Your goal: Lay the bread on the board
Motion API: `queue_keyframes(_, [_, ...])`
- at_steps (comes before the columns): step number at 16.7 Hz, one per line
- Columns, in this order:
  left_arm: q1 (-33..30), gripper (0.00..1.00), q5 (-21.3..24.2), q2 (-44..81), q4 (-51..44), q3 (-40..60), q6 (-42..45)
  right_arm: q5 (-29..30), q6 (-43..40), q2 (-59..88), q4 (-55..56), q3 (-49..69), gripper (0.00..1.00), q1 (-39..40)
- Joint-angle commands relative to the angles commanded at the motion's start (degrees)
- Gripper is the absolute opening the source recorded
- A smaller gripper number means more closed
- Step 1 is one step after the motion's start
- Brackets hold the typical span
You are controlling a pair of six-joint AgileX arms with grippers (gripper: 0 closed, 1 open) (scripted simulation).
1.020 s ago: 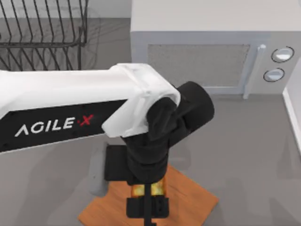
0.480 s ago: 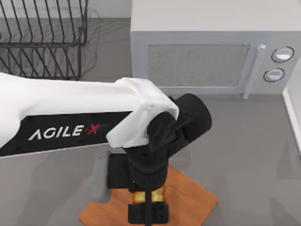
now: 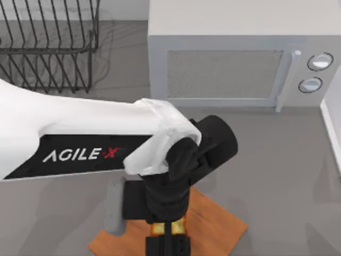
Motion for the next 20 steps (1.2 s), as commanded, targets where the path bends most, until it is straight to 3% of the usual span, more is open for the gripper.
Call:
queue_keyframes(2, [0.0, 0.0, 0.0, 0.0, 0.0, 0.0, 0.0, 0.0, 0.0, 0.0, 0.0, 0.0, 1.0, 0.0])
queue_keyframes(15, [0.0, 0.98, 0.0, 0.0, 0.0, 0.0, 0.0, 0.0, 0.0, 0.0, 0.0, 0.0, 1.0, 0.0])
queue_keyframes(20, [0.0, 1.0, 0.0, 0.0, 0.0, 0.0, 0.0, 0.0, 0.0, 0.0, 0.0, 0.0, 1.0, 0.0])
